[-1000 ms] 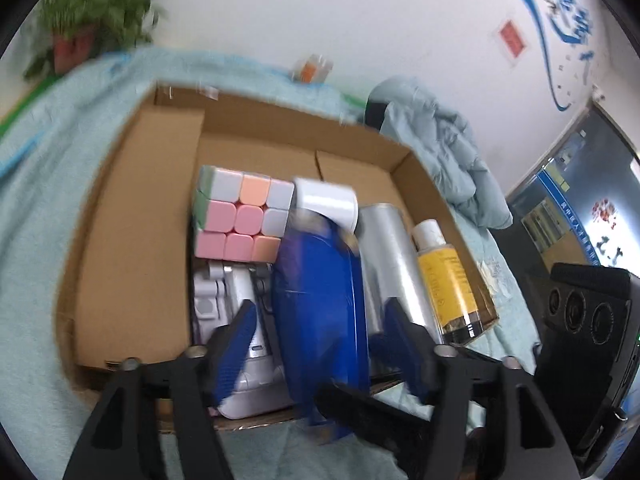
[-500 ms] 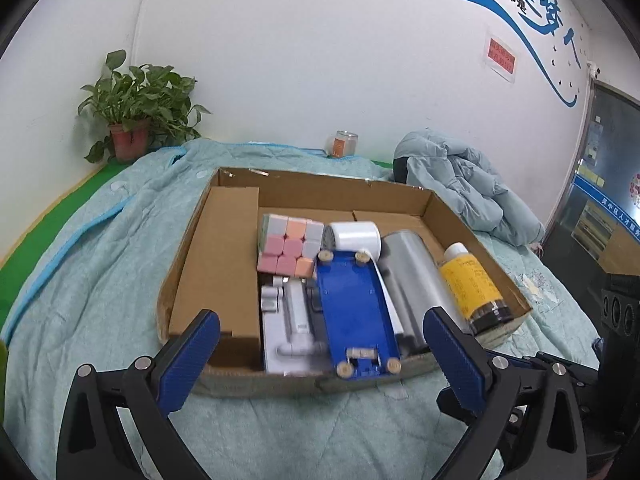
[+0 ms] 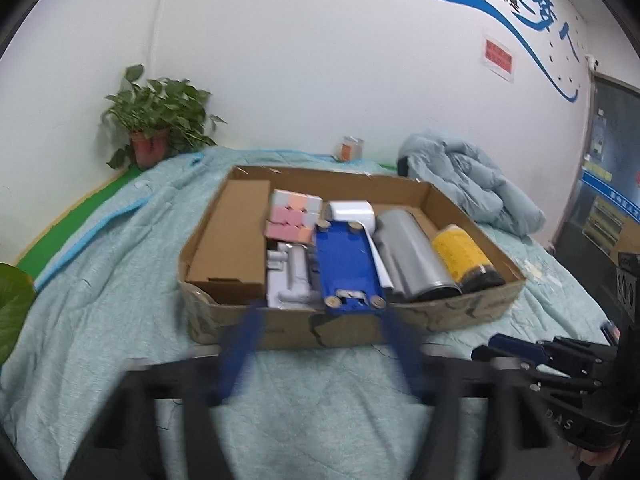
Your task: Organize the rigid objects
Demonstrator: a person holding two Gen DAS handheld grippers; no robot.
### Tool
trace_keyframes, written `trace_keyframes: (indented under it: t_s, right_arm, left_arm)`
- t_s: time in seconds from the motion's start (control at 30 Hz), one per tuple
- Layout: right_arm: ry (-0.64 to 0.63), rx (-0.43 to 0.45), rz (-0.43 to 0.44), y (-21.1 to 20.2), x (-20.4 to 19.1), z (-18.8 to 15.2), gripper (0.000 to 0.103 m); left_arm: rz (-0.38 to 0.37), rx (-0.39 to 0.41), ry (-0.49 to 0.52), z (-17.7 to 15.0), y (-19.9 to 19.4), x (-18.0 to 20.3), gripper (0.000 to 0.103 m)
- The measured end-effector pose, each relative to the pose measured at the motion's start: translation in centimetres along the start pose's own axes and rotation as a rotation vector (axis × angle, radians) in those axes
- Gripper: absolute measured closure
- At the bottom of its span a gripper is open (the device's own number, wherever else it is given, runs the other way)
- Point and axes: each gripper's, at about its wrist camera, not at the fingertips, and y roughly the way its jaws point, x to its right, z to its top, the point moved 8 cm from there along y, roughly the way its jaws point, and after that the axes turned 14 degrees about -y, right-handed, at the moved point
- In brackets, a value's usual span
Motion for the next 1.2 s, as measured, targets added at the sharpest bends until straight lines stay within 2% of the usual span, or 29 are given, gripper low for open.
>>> trace_keyframes:
  t_s: [0.07,0.1,0.13,0.17,0.2,0.23,0.33,0.53,0.8,1.2]
  right_arm:
    - [-0.006,0.003,-0.016,-0.4,0.2,-0.2,0.078]
    - [-0.014,0.009,-0.023,-0.7,0.2,-0.2,0.076]
    - [-0.029,0.012,-0.036,-0.9,0.2,-0.3,0.070]
    - [-0.035,0.022,-0.047,-1.1,0.2,-0.3,0.046]
    - [-0.030,0.047,-0.050,-1.6,0.3,-0.2,0.031]
    - [-0.019,0.074,-0.049,-2.1,0.5,-0.1,0.016]
    - [-0.028,0.082,-0.064,-2.8,0.6,-0.1,0.016]
    - [-0.026,0.067,-0.078,-3.4,0.5,-0.4,0.016]
    - [-0.033,0.061,-0.129,-4.4,0.8,-0.8,0.016]
    - [-0.025,0.052,-0.135,-4.3,1.1,-1.1,0.016]
  left_arm:
    - [0.007,-0.016,0.009,0.1,0.3,0.3,0.080]
    - [-0.001,-0.011,0.004,0.0,0.2,0.7,0.072]
    - [-0.012,-0.013,-0.001,-0.1,0.1,1.0,0.041]
    - [-0.005,-0.019,-0.017,-0.1,0.1,1.2,0.016]
    - [0.007,-0.005,-0.032,0.0,-0.1,1.1,0.003]
    - [0.012,0.026,-0.053,0.1,-0.4,1.1,0.001]
    - [-0.003,0.007,-0.031,-0.1,-0.3,1.7,0.001]
    - [0.018,0.043,0.037,-0.5,-1.5,3.0,0.001]
    - [0.008,0.066,0.009,-0.5,-2.6,3.4,0.001]
    - [0.025,0.074,0.004,-0.3,-3.0,3.0,0.001]
